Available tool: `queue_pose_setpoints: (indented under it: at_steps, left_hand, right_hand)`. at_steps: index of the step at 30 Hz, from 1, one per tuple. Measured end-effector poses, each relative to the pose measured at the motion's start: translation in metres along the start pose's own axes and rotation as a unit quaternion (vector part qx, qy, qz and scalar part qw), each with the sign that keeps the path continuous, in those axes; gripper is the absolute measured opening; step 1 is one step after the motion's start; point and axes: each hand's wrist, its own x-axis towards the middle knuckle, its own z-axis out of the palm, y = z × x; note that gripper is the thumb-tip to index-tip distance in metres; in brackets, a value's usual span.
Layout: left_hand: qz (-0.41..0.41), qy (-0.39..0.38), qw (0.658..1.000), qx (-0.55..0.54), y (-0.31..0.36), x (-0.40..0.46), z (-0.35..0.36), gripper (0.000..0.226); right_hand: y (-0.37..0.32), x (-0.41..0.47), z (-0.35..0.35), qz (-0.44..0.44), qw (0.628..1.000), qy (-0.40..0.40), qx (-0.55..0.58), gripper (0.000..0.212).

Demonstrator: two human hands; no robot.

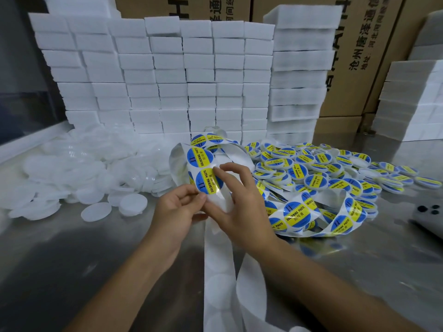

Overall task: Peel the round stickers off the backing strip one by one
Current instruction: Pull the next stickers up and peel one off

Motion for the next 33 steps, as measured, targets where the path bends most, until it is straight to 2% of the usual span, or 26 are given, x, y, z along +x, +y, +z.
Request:
queue_pose_setpoints:
  at_steps: [4,9,15,22,25,28,30,33]
  left_hand:
    - [-0.009,0.011,1.0,-0.022,-0.001,0.001,-0.001,0.015]
    - [-0.007,0.013,1.0,0.017,-0.004,0.003,-0.006,0.016]
    - [0.033,0.008,0.998,0.06,-0.008,0.004,-0.005,0.019]
    - [0.051,0.009,0.996,0.079,-0.01,0.005,-0.005,0.019]
    - [0.053,0.012,0.994,0.093,-0.011,0.005,-0.005,0.015]
    - [0.048,0.018,0.993,0.11,-0.012,0.007,-0.009,0.018]
    - [0.04,0.025,0.992,0.113,-0.013,0.008,-0.012,0.02]
    - [0.025,0.046,0.993,0.102,-0.016,0.012,-0.017,0.015]
  right_hand:
    - [-0.001,-0.001,-0.004,-0.008,0.999,-0.036,0.021,0.044]
    - [0.004,-0.001,-0.004,-0.05,0.998,-0.028,-0.012,0.012]
    - [0.004,0.001,-0.006,-0.128,0.987,0.0,-0.092,0.009]
    - [0.003,0.003,-0.008,-0.131,0.982,0.008,-0.136,0.01]
    - [0.006,0.004,-0.009,-0.07,0.992,0.001,-0.102,0.008]
    - [0.012,0.007,-0.013,0.042,0.999,-0.018,-0.025,0.009]
    - [0.016,0.012,-0.018,0.152,0.987,-0.015,0.047,0.017]
    - [0.021,0.02,-0.024,0.29,0.946,0.007,0.148,0.016]
